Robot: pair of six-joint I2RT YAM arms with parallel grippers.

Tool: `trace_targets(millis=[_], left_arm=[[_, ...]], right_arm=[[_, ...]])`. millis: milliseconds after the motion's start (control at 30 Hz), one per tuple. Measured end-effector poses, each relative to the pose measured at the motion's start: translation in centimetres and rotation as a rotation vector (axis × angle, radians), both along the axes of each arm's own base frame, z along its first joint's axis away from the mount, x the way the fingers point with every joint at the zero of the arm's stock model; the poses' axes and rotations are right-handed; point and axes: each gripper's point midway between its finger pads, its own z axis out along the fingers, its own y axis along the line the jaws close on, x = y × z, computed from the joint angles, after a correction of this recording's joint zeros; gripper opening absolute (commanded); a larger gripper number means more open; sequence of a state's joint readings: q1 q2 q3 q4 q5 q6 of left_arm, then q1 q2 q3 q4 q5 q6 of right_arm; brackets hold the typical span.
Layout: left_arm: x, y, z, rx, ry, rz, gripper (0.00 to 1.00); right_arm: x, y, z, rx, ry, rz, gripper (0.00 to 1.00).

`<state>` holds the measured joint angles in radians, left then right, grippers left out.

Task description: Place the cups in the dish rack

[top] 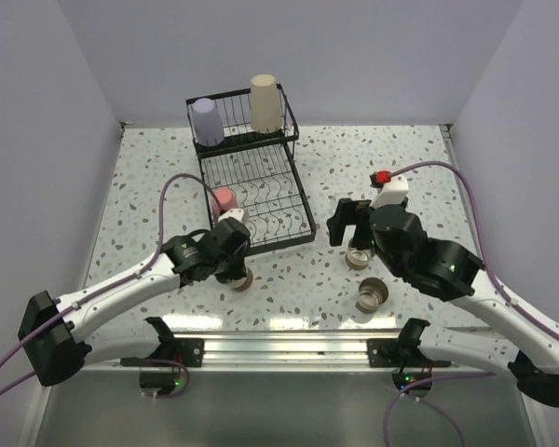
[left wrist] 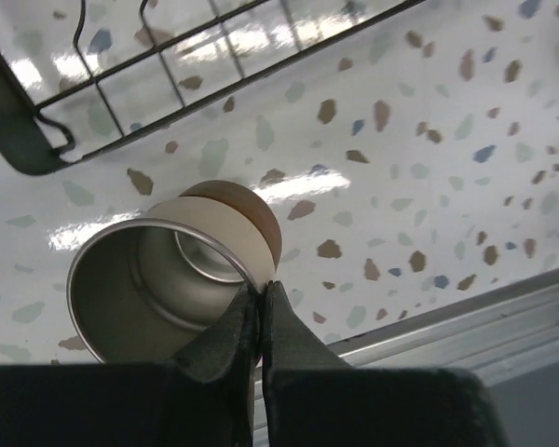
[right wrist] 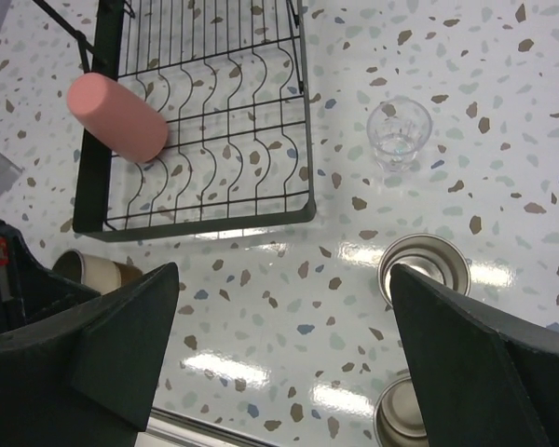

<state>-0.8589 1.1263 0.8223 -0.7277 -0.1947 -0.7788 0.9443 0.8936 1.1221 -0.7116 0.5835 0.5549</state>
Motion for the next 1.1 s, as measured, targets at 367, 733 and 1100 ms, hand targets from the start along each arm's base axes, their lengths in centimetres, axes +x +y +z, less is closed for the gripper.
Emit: trace_targets(millis=[367,733,1100], left_arm=[[3.6,-6.9,20.1,-0.496,-0.417,-0.143,0.00],[1.7,-2.7,37.5,-0.977,-1.092,-0.129,0.00],[1.8,-1.0,40.1,-1.095,-1.308,-0.054,0.00]], right_arm=[[-0.3,1.0,8.6,0.163,-0.091,0.045,0.99],[3.1,5.8,16.6,0.504,-0.018,0.194,0.99],[4.2,9.4,21.5,0.997,0.052,0.417,0.98]])
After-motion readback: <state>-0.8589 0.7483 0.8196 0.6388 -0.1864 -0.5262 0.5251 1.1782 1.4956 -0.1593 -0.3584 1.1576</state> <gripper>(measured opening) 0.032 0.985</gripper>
